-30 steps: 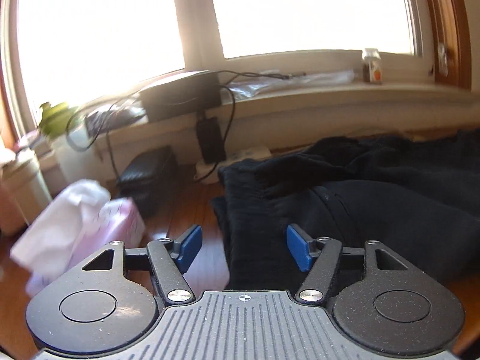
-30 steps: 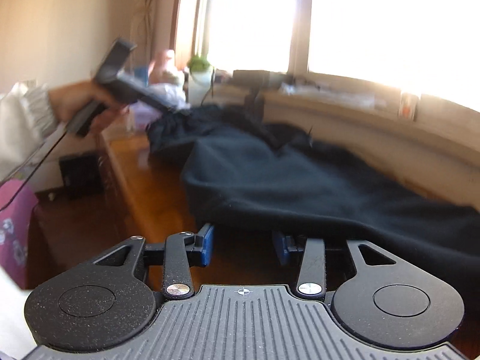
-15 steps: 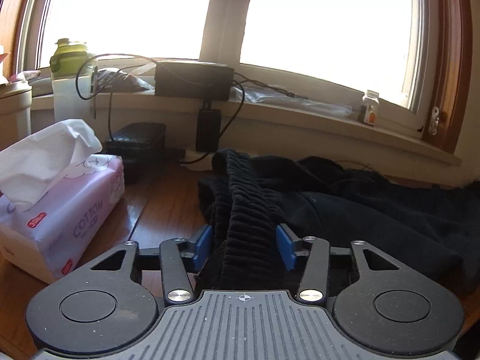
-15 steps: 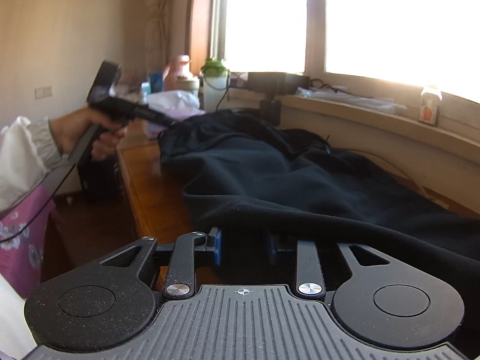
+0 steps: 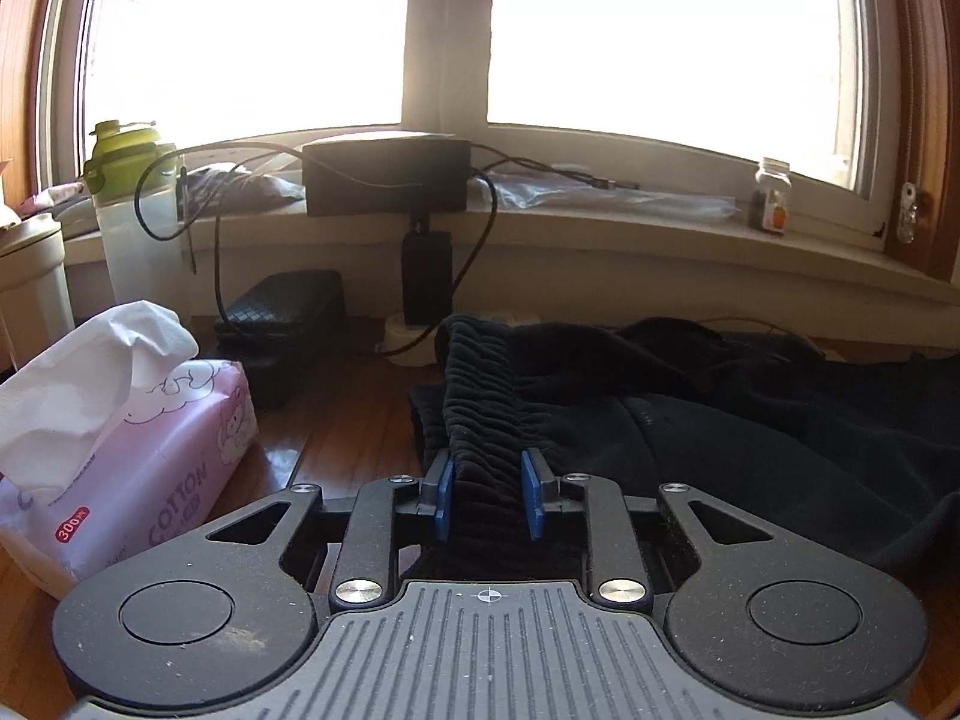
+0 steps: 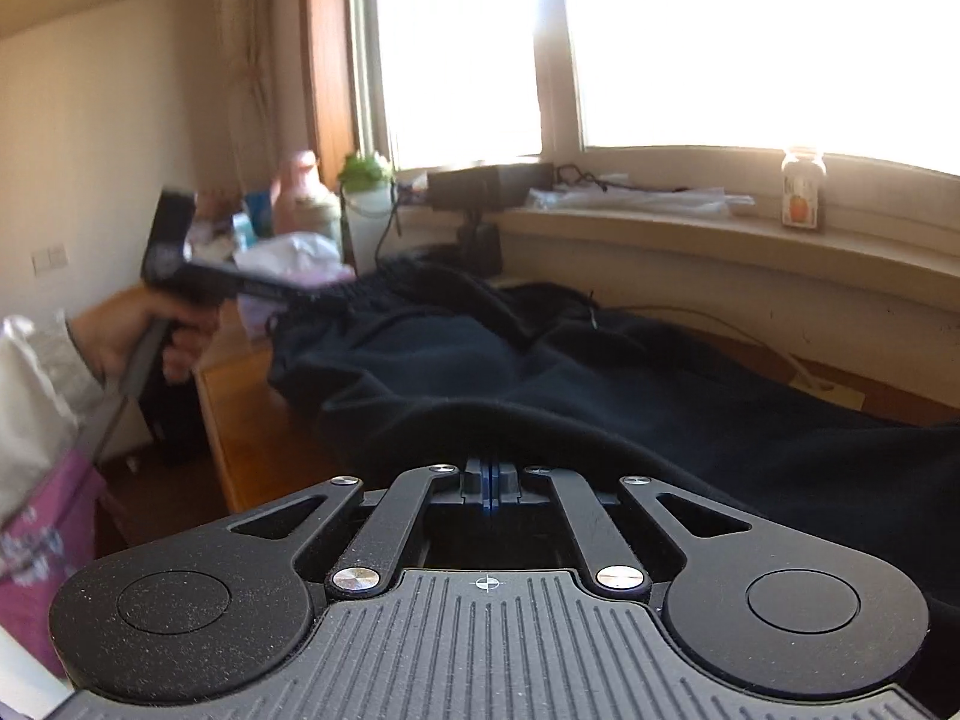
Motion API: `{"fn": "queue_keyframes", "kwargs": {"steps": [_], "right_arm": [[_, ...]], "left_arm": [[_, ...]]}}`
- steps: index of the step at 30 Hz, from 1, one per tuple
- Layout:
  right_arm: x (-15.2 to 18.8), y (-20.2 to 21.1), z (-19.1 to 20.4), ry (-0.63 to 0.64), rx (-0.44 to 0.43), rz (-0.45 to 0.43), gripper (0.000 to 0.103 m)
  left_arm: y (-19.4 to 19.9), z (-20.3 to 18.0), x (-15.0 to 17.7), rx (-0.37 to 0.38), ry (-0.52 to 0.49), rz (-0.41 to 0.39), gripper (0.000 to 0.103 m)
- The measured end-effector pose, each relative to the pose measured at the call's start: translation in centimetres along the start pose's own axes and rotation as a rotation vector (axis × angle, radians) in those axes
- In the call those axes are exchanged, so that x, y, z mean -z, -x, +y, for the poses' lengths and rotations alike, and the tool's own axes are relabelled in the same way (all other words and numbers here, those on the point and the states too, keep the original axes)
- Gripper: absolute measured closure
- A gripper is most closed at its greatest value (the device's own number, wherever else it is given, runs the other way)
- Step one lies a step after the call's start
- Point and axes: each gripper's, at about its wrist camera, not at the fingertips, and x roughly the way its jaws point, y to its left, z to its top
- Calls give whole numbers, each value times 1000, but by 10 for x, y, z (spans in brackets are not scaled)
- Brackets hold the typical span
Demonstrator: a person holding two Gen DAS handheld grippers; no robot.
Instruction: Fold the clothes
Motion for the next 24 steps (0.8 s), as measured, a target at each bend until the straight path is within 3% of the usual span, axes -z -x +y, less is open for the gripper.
{"fn": "queue_keyframes", "kwargs": {"steps": [8, 13, 16, 18, 24], "right_arm": [[15, 12, 20, 94, -40, 99, 94], [26, 17, 28, 148, -118, 157, 72], [27, 11, 34, 179, -125, 144, 70], [25, 3, 37, 187, -115, 130, 60], [19, -15, 44, 215, -25, 56, 51]], "left_arm": [[-5, -1, 4, -16, -7, 12, 77], [-5, -2, 3, -19, -11, 14, 77], [-5, -2, 3, -18, -8, 13, 77], [-4, -1, 4, -16, -8, 11, 76], [16, -2, 15, 3, -2, -5, 58]]}}
